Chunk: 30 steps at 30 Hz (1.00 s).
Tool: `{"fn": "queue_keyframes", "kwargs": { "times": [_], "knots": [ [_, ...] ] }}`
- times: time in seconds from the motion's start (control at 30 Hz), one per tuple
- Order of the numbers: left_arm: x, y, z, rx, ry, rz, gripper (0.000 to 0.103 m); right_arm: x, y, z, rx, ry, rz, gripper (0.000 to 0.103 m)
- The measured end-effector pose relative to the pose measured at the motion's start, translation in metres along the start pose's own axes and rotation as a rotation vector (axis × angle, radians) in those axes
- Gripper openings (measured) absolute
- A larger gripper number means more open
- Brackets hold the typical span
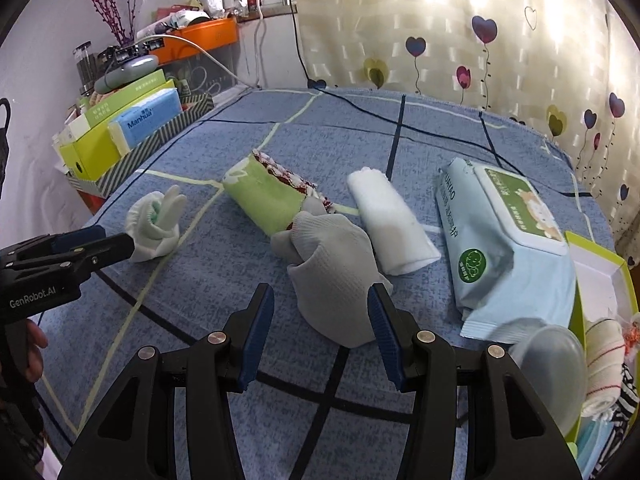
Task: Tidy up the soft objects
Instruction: 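Grasp the white knit glove with the left tool while the right tool grasps the grey glove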
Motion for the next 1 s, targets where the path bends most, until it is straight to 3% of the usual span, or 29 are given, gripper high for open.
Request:
{"fn": "queue_keyframes", "kwargs": {
  "times": [0.33, 0.47, 1.0],
  "knots": [
    [-0.007, 0.02, 0.006, -0.035, -0.01, -0.003, 0.064, -0.001, 0.017, 0.006, 0.001, 0.009, -0.003, 0.05],
    [-0.008, 0.027, 0.009, -0.045, -0.009, -0.003, 0.064, -0.001, 0.024, 0.008, -0.005, -0.001, -0.017, 0.066],
    [-0.006, 0.044, 0.013, -0.07, -0.01, -0.016, 0.064, 0.004, 0.041, 0.011, -0.026, 0.017, -0.064, 0.066]
  ]
}}
Point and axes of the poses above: each gripper's, at about its wrist camera, not at the fingertips, and y roughly the way its jaws point, x to its right, z to its top, the point moved 3 cm from there along y, roughly the way its jaws point, and after that the axes turned 11 degrees about -z, right-handed, at the moved point
